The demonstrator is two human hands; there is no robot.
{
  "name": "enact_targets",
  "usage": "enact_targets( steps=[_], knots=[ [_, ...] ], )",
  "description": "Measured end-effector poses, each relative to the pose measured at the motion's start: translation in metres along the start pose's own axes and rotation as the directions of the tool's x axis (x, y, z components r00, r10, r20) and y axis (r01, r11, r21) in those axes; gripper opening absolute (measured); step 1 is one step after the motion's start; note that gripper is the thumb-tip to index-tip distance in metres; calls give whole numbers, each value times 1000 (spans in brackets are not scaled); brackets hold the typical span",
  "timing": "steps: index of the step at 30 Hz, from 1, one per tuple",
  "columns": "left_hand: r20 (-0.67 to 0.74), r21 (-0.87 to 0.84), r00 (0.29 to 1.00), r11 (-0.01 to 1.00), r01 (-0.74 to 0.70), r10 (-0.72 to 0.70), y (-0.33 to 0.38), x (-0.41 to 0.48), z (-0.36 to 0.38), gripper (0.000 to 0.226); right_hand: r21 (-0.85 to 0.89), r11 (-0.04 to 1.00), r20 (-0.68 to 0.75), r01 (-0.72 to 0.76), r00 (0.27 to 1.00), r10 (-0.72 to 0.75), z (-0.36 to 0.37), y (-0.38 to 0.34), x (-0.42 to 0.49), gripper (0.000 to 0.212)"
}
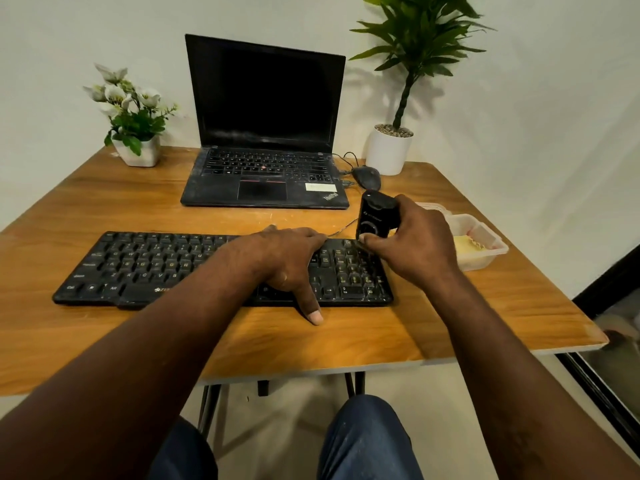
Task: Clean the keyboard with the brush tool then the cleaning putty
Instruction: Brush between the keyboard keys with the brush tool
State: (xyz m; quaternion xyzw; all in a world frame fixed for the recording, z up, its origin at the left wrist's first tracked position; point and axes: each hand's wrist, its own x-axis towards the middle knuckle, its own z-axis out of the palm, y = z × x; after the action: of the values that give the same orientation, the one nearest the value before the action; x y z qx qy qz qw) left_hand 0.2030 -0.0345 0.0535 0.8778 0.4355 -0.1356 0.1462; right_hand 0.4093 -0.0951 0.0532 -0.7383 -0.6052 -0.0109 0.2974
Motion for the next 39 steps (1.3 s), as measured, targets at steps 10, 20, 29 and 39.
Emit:
enact_targets(
  steps=[10,20,29,39],
  knots=[
    [56,26,994,995,92,-93,17,-1,-10,141,34,999,-5,-31,999,31,6,-4,1,61],
    [53,84,993,991,100,-104,19,2,-8,146,62,995,15,-74,997,73,4,-2,0,62],
    [53,70,993,992,100,-104,18,1,-9,145,-19,999,15,-49,999,49,2,-1,-6,64],
    [60,56,993,994,94,-97,17,3,-8,148,127,992,147,-18,989,-1,-5,5,-22,67]
  ],
)
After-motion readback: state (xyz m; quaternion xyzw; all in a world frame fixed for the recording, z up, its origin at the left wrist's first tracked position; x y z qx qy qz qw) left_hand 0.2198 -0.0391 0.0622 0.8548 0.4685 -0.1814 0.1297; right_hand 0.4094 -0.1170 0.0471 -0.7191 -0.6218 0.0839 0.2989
